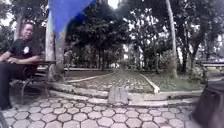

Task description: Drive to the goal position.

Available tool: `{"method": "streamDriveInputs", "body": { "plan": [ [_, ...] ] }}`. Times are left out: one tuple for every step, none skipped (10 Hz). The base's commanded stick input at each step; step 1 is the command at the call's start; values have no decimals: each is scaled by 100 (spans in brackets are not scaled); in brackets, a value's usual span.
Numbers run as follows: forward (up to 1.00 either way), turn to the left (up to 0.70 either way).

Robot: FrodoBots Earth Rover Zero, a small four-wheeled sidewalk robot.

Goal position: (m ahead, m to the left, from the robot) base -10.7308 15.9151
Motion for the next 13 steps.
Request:
{"method": "streamDriveInputs", "body": {
  "plan": [
    [-45, 0],
    [-45, 0],
    [-45, 0],
    [-45, 0],
    [-41, 0],
    [0, 0],
    [7, 0],
    [70, 0],
    [69, 0],
    [69, 0],
    [69, 0],
    [68, -1],
    [68, -7]
  ]
}}
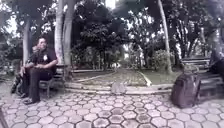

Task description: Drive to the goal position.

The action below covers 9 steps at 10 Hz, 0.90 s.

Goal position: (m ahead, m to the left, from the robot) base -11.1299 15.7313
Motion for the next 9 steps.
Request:
{"method": "streamDriveInputs", "body": {
  "plan": [
    [68, -14],
    [68, -14],
    [68, -13],
    [68, -5],
    [59, 0],
    [44, 0],
    [44, 0],
    [44, 0],
    [44, 0]
  ]
}}
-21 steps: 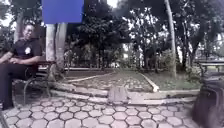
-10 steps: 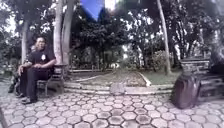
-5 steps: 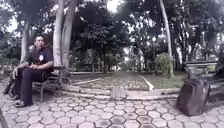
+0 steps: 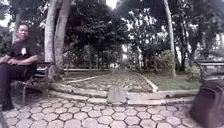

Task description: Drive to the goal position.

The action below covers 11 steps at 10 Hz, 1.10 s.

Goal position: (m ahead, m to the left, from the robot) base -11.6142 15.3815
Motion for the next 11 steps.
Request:
{"method": "streamDriveInputs", "body": {
  "plan": [
    [44, 0],
    [44, 0],
    [43, 0],
    [22, 0],
    [2, 0],
    [0, 0],
    [0, -20],
    [0, -45],
    [0, -43],
    [28, -14],
    [45, 0]
  ]
}}
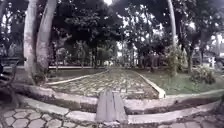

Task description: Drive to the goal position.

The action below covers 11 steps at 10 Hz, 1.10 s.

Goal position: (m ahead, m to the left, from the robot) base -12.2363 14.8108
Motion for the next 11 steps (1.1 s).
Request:
{"method": "streamDriveInputs", "body": {
  "plan": [
    [45, 0],
    [45, 0],
    [45, 0],
    [56, 0],
    [70, 0],
    [70, 0],
    [70, 0],
    [70, 0],
    [70, 0],
    [70, 0],
    [70, 0]
  ]
}}
